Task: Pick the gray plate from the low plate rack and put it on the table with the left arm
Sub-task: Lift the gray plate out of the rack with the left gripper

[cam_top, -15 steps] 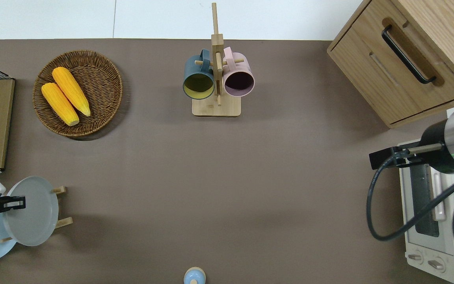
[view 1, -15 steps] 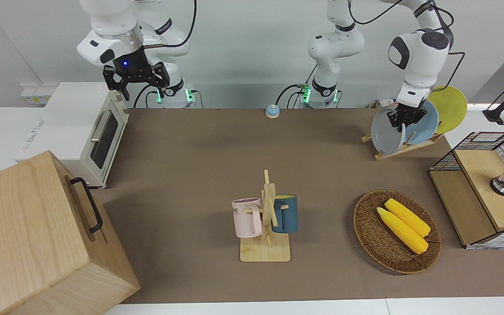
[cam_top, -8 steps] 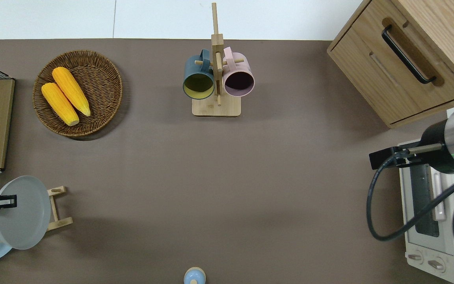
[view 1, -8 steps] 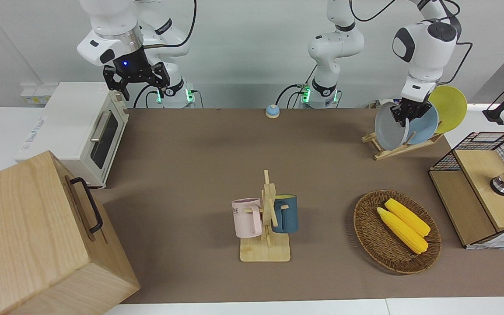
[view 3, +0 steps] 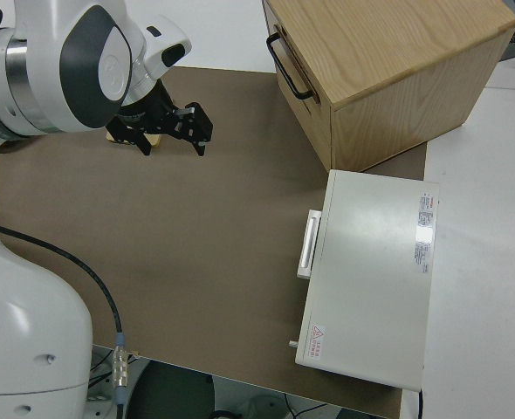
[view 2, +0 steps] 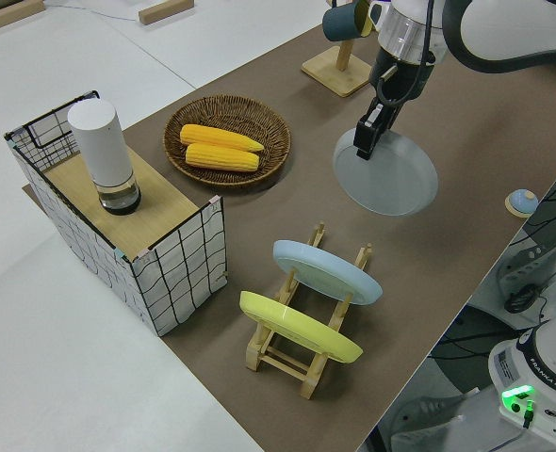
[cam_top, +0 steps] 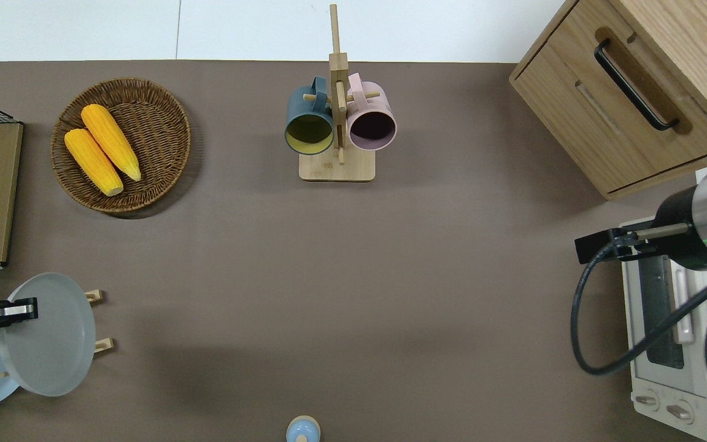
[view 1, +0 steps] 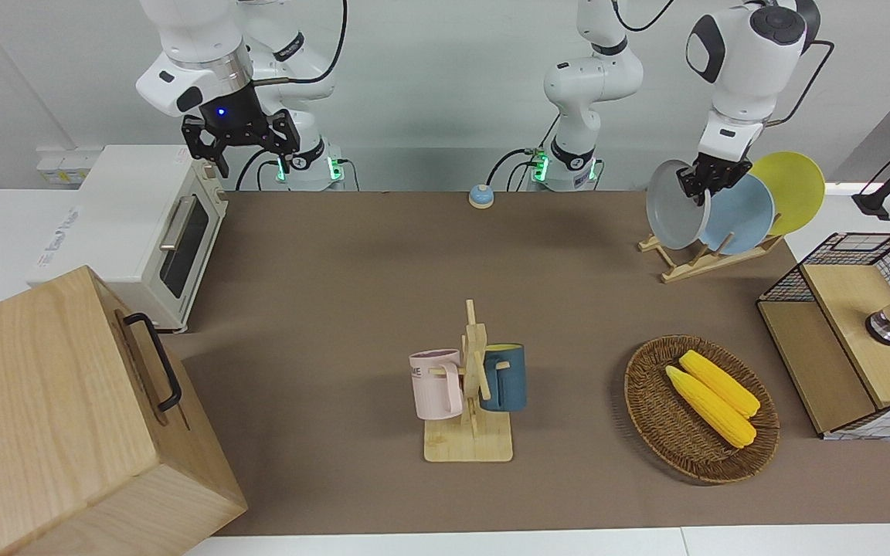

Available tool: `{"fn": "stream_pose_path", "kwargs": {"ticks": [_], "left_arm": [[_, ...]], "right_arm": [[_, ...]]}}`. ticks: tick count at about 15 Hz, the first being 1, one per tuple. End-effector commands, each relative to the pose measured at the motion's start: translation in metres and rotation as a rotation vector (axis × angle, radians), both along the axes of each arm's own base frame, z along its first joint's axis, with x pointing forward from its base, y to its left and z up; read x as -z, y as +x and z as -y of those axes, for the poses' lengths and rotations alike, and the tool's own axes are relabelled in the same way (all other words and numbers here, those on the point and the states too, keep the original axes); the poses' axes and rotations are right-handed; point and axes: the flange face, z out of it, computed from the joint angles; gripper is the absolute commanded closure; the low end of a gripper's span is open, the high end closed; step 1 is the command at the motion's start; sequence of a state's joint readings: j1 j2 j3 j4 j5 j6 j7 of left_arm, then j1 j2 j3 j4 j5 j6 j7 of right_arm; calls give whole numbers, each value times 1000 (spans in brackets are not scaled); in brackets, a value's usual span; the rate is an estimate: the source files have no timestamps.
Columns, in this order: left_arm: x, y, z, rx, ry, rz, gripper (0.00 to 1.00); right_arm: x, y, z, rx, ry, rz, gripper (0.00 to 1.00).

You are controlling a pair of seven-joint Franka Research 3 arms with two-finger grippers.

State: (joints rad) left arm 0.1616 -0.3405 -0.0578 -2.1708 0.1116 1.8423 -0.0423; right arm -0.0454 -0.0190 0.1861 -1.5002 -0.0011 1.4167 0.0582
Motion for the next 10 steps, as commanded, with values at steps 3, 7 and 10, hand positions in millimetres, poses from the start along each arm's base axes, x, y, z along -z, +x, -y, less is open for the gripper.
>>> {"fn": "stream_pose_path", "kwargs": {"ticks": [3, 7, 10], "left_arm": [[-8, -3, 16, -61, -190, -15, 1000], [5, -2, 27, -101, -371, -31, 1000], [19, -3, 33, -101, -446, -47, 1000]], "right_arm": [[-3, -2, 1, 2, 9, -6, 11], [-3, -2, 1, 2, 9, -6, 11], [-3, -2, 1, 2, 9, -6, 13]]}}
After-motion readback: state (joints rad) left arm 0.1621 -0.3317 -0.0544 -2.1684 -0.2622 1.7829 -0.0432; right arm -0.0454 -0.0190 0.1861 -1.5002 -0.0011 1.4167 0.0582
